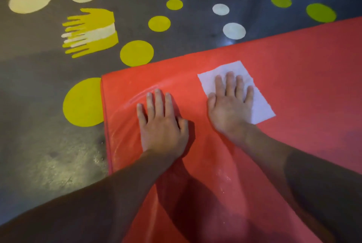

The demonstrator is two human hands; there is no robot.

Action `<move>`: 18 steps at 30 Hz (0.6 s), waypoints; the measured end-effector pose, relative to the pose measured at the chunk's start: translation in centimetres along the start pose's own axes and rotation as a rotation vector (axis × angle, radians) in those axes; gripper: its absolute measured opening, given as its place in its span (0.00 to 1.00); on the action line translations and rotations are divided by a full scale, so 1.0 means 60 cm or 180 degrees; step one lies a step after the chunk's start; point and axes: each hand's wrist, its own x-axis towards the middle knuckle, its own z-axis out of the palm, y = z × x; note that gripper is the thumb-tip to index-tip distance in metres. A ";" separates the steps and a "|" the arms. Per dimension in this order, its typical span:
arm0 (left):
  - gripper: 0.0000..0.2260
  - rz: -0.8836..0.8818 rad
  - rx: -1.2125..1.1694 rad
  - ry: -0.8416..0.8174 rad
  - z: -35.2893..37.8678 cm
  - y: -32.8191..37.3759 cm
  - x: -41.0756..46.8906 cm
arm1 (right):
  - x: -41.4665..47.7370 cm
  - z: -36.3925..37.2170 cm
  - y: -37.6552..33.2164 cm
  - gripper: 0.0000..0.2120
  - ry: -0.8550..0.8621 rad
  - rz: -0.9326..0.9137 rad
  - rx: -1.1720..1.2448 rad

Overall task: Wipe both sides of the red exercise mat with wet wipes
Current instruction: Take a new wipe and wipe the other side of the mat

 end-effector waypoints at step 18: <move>0.33 -0.0052 -0.0030 0.0099 0.009 0.001 -0.001 | 0.164 -0.015 0.004 0.27 -0.0046 -0.0324 0.0114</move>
